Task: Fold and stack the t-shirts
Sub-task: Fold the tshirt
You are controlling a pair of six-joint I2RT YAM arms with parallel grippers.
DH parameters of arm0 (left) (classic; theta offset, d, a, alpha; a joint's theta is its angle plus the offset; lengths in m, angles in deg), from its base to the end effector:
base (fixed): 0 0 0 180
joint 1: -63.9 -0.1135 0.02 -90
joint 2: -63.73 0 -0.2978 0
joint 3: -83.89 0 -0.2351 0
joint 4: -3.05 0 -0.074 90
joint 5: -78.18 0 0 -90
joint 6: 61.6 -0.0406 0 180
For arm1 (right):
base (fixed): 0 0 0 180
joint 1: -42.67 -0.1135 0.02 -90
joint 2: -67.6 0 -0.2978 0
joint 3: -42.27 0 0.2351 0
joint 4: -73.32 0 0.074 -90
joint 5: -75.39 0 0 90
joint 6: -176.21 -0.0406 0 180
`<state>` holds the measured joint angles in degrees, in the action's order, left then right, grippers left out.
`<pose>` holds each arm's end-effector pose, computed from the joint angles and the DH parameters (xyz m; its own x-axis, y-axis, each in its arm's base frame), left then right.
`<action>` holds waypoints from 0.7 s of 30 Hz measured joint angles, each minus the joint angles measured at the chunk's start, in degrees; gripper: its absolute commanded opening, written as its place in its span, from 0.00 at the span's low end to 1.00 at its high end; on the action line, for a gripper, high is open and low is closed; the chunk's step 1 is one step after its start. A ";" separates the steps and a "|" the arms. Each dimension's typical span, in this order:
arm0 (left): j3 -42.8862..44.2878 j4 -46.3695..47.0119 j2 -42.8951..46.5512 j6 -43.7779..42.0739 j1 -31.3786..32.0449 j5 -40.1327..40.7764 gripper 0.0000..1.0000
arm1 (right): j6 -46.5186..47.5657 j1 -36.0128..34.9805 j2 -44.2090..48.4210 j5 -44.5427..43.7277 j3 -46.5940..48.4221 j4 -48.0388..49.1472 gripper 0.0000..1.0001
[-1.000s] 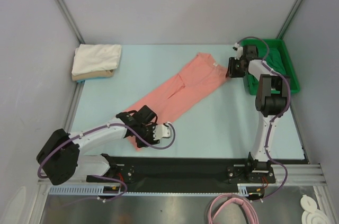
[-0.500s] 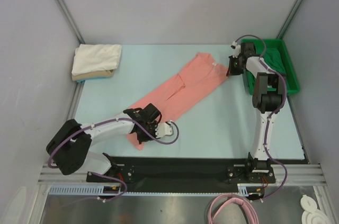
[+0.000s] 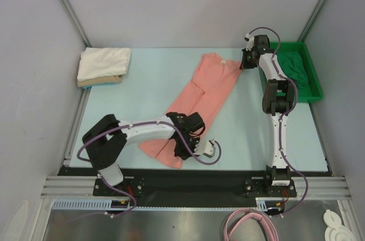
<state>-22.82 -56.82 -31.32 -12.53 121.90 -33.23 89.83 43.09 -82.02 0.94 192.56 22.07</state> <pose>0.1363 -0.2460 0.2124 0.1396 0.9276 -0.3466 0.9612 -0.2110 -0.1775 0.5839 0.0066 0.1795 -0.7606 -0.0553 -0.6468 -0.2116 0.9631 0.1666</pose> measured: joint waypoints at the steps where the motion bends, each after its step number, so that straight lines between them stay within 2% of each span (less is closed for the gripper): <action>1: 2.49 -0.48 -1.86 -0.24 0.87 -1.36 0.00 | -0.02 -0.07 -1.05 -0.07 1.81 -0.22 0.00; 7: 16.00 -3.69 -13.31 -1.84 4.79 -6.95 0.00 | -0.26 -0.63 -5.60 -0.72 9.62 -0.39 0.00; 19: 31.19 -8.46 -24.92 -3.32 10.69 -9.70 0.01 | -0.70 -3.74 -10.01 -1.27 16.06 1.42 0.00; 21: 36.20 -9.99 -26.95 -3.30 11.30 -10.56 0.08 | -0.63 -4.35 -10.21 -1.60 16.35 1.99 0.00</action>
<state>13.37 -66.81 -58.27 -15.83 133.20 -43.79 89.19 38.74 -92.23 -0.65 208.91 24.06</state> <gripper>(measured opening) 0.021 0.009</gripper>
